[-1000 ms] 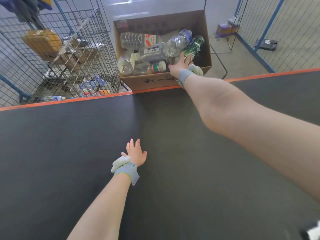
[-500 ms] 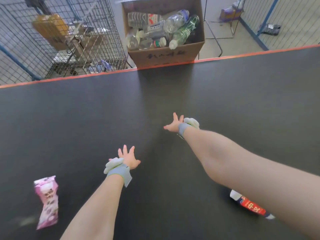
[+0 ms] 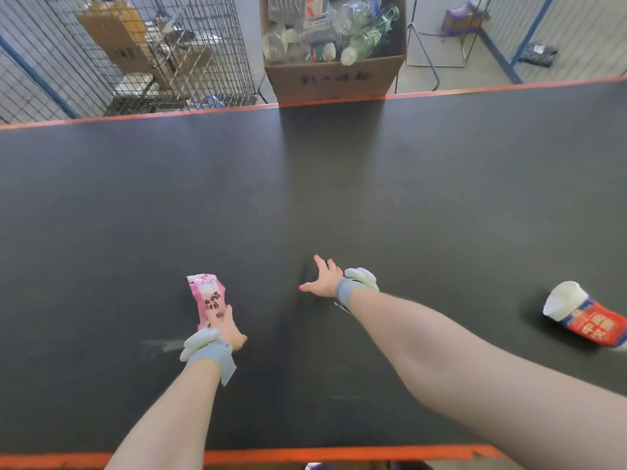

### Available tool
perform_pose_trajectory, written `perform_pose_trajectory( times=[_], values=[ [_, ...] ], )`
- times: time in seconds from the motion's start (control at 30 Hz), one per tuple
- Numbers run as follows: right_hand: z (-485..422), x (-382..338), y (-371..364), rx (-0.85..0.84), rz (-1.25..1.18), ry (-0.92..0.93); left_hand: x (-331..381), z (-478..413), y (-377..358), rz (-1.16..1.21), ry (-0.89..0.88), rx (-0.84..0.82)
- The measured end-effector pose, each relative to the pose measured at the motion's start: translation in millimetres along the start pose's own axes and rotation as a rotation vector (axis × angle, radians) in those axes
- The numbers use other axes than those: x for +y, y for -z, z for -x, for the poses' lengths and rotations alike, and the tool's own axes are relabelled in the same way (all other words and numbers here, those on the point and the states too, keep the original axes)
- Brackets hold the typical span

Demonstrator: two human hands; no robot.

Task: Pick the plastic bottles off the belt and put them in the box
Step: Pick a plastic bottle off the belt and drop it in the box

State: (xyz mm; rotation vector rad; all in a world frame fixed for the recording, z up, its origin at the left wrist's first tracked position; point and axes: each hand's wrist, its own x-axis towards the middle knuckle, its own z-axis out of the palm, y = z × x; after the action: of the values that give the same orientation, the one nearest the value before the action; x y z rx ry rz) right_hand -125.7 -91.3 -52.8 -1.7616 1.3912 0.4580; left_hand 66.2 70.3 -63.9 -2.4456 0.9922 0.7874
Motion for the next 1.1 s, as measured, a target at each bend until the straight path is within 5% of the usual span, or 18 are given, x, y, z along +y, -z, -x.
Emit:
perform_pose_trajectory(
  times=[0.07,0.23,0.33,0.67,0.87,1.1],
  values=[
    [5.8,-3.3,-5.0,-0.02,-0.058,0.027,5.4,2.4,-17.9,-0.07,-0.106,-0.071],
    [17.9,-4.7,-19.6,-0.038,-0.13,0.109,44.5,16.2,-12.1,0.036,-0.414,0.149],
    [21.0,-3.9,-27.3,-0.022,-0.123,0.152,63.0,19.3,1.1,0.055,-0.52,0.047],
    [14.6,37.2,-43.9,-0.004,0.244,-0.012,28.6,22.5,-13.1,0.008,-0.218,0.062],
    [17.5,44.8,-19.4,0.314,-0.023,-0.221,8.1,12.9,7.5,0.033,-0.28,0.122],
    [10.8,14.7,-27.5,0.193,0.008,-0.035,-5.3,11.4,8.1,-0.034,-0.187,0.209]
  ],
)
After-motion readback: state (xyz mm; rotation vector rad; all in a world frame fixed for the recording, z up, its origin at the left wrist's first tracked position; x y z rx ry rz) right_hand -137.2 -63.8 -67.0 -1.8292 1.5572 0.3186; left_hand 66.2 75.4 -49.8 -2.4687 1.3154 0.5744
